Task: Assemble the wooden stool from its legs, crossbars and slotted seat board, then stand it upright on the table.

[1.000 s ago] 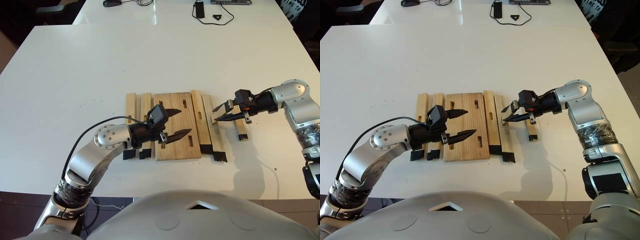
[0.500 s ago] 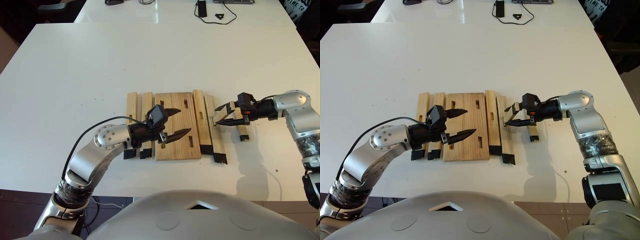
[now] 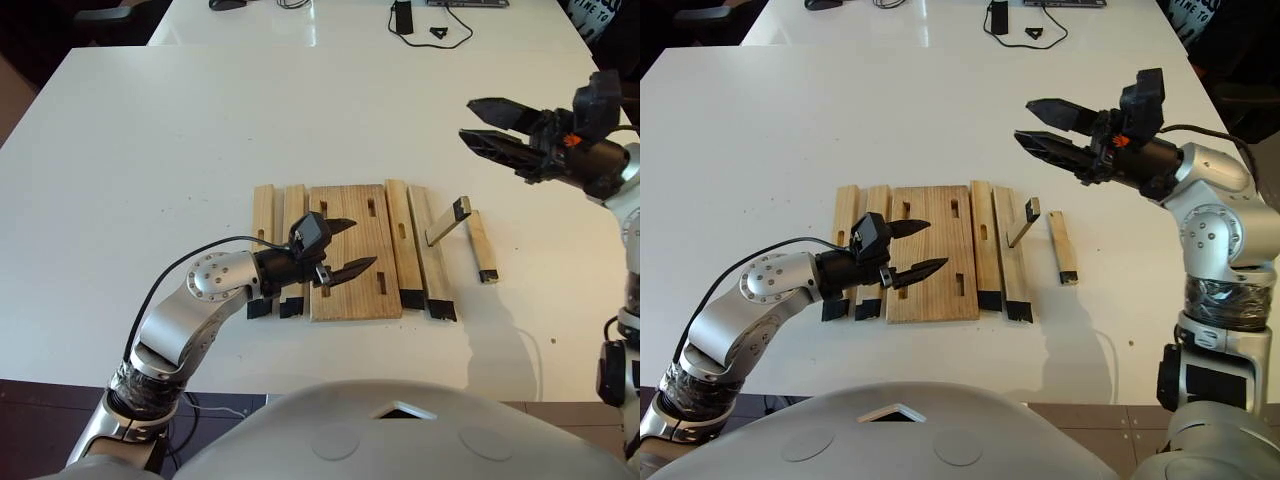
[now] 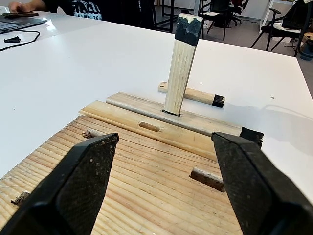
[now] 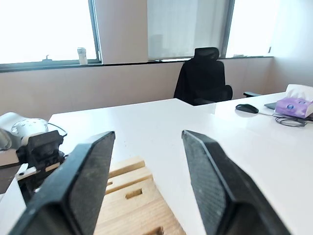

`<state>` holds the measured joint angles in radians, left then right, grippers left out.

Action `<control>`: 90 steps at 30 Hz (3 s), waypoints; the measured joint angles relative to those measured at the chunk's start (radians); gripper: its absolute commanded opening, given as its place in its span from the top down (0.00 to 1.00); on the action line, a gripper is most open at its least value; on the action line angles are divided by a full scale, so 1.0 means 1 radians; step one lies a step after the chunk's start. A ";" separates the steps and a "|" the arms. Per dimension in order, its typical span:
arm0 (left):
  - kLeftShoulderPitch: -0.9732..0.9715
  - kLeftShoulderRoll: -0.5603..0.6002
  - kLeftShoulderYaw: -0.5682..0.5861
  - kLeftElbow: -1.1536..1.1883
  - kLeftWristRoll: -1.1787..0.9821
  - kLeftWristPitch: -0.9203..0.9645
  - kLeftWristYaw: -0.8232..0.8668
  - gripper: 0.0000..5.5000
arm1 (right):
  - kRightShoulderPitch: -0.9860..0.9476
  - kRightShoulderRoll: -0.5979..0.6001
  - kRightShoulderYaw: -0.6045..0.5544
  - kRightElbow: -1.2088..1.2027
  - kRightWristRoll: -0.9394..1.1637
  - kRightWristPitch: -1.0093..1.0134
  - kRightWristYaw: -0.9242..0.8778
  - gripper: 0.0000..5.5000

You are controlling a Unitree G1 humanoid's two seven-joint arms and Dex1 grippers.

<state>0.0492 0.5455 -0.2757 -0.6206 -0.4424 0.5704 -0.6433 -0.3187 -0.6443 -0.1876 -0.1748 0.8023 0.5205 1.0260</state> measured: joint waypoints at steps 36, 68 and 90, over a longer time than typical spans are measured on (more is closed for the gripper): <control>-0.010 -0.007 0.039 0.039 0.011 0.002 -0.009 0.36 | 0.433 -0.121 0.282 -0.130 -0.248 -0.163 0.168 0.41; 0.061 -0.012 0.058 0.025 0.033 -0.019 0.021 0.36 | 0.551 -0.079 0.101 0.033 -0.426 -0.294 -0.102 0.41; 0.041 -0.032 0.054 0.028 0.040 -0.017 0.032 0.36 | 0.525 0.029 0.180 0.044 -0.498 -0.210 -0.274 0.55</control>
<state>0.0899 0.5133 -0.2213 -0.5923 -0.4020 0.5532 -0.6112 0.2059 -0.6153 -0.0079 -0.1309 0.3045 0.3105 0.7525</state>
